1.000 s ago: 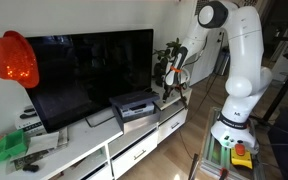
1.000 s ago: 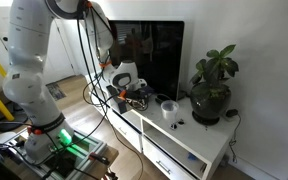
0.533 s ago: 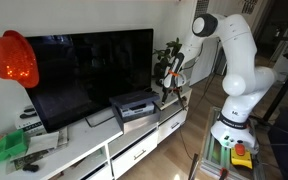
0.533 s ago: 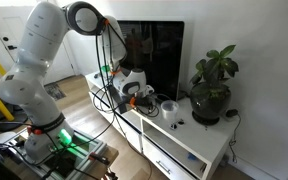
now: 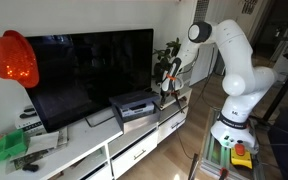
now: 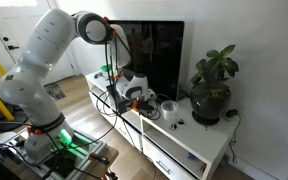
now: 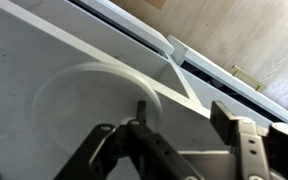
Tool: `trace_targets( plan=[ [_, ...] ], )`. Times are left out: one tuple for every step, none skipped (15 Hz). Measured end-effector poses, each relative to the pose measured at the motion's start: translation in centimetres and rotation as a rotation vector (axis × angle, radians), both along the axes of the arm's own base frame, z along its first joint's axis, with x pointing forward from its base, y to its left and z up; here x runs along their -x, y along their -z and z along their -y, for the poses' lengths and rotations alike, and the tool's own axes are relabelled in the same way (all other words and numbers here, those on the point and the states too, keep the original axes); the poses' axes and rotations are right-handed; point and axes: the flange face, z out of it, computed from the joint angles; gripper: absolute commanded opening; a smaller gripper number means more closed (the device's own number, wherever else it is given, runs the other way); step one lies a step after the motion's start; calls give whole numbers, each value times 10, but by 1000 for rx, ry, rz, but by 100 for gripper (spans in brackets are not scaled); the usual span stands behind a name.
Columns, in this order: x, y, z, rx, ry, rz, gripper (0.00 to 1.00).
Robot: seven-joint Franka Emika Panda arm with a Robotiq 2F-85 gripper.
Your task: Lift the lid from the Tv stand and put it on the cup
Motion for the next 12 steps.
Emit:
trace_targets(
  plan=[
    [-2,1,1,1,0,2,30],
    [-3,0,3,3,0,6,24],
    [-5,-1,4,6,1,10,18],
    [-7,-2,6,9,2,14,10],
    [-8,-3,7,11,2,17,3],
    [-9,-3,7,12,2,19,0],
    [-10,-4,8,13,2,19,0],
    [-11,-4,9,15,2,18,0],
    [-11,-4,9,15,2,17,0],
    [-11,-5,9,18,1,17,1],
    [-11,-5,9,19,-1,15,1],
    [-12,-7,8,22,-5,14,1]
  ],
)
